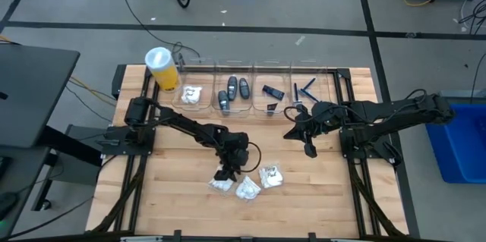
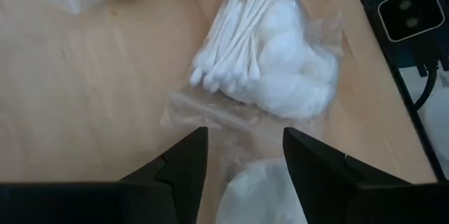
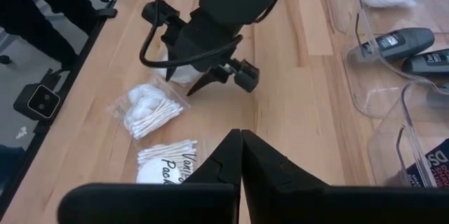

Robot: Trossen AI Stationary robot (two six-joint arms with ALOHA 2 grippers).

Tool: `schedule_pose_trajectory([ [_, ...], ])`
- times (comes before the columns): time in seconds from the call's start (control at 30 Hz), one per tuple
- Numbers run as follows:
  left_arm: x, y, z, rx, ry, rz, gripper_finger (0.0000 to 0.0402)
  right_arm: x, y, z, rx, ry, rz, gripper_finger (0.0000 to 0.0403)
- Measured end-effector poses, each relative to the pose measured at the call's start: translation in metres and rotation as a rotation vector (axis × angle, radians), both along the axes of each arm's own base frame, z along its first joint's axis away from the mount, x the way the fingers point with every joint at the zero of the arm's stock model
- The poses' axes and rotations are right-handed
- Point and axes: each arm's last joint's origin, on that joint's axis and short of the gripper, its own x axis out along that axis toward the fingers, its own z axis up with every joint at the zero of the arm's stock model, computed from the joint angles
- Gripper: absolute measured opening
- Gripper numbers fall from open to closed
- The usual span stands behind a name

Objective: Pick & Place Travel size toiletries
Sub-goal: Put the white cotton pack into the left transparent bin

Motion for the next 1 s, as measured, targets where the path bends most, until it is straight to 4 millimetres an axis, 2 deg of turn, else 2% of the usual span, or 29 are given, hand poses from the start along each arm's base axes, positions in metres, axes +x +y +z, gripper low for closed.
schedule_pose_trajectory([
  [0.37,-0.0021,-0.0008,-0.001,-0.009,0.029,-0.007,0.0167,-0.0003,-0.0001,-0.0005,0.001,0.005,-0.001,0.0009],
  [1.0,-0.0025,0.0004,-0.0014,-0.012,0.036,-0.009,0.005,-0.0004,0.0,-0.0007,-0.019,0.004,0.014,0.0008],
])
